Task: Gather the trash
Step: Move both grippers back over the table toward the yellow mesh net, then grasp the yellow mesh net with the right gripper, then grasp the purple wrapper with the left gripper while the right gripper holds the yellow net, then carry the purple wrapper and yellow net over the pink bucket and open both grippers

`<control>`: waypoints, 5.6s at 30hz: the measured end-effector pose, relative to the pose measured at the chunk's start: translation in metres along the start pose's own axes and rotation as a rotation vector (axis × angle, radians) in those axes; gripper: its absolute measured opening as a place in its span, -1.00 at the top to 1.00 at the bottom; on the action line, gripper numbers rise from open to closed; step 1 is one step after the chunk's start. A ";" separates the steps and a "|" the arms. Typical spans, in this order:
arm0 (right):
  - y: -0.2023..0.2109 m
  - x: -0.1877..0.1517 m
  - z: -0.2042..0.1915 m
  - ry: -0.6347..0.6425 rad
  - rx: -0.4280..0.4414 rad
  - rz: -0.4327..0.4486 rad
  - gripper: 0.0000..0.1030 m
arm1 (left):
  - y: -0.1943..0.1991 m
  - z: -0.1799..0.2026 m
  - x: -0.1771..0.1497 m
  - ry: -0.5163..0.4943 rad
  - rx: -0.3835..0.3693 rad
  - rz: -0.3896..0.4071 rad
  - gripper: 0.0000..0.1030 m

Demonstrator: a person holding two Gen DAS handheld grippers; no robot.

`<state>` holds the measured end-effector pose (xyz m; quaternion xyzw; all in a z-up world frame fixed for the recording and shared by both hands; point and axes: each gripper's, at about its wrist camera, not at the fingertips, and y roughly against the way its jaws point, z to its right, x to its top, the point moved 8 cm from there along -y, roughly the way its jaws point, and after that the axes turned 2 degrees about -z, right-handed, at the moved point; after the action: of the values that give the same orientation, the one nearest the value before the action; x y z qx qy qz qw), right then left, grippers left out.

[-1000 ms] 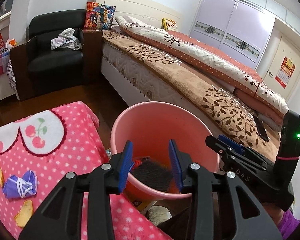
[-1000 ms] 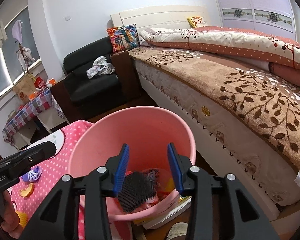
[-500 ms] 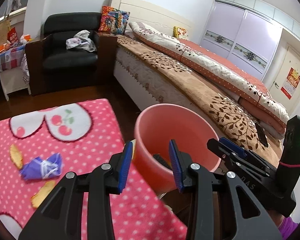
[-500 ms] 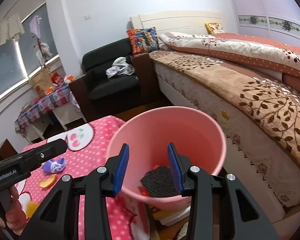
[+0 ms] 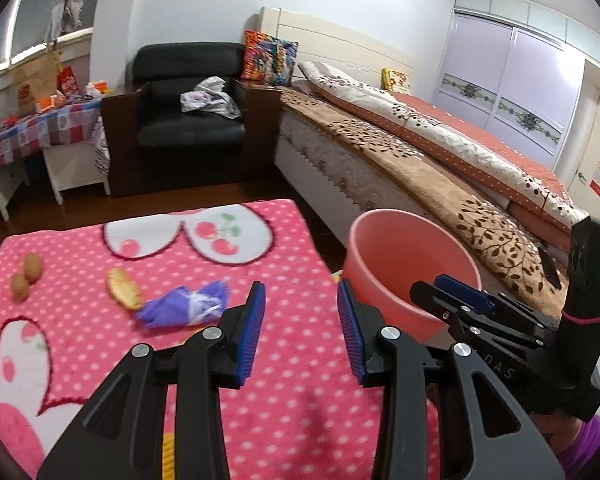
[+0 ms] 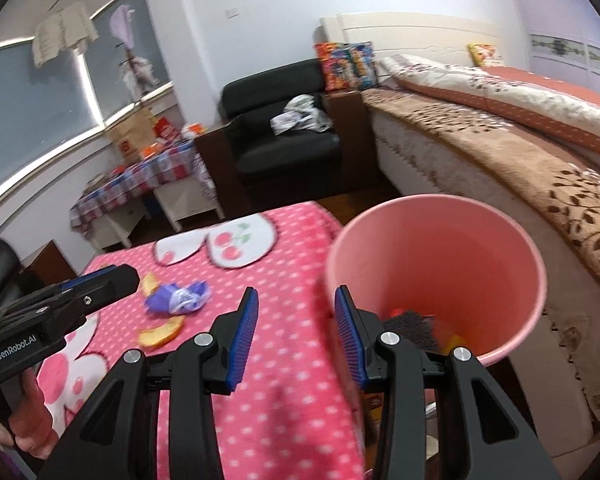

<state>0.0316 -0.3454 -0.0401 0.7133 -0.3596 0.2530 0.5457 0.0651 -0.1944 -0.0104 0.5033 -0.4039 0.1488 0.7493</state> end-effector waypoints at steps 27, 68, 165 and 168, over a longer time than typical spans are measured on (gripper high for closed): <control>0.011 -0.051 -0.129 0.264 0.271 -0.108 0.24 | 0.076 -0.087 -0.047 0.063 0.195 0.043 0.27; -0.048 -0.099 -0.172 0.403 0.355 -0.348 0.82 | 0.046 -0.141 -0.078 0.119 0.169 -0.064 0.27; 0.027 0.041 0.090 -0.092 -0.051 0.099 0.80 | -0.063 0.093 0.040 -0.063 -0.217 -0.030 0.84; 0.021 0.041 0.106 -0.116 -0.065 0.090 0.80 | -0.078 0.102 0.036 -0.073 -0.214 -0.057 0.84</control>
<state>0.0374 -0.4596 -0.0257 0.6918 -0.4305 0.2237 0.5348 0.0905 -0.3247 -0.0155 0.4366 -0.4302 0.0650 0.7875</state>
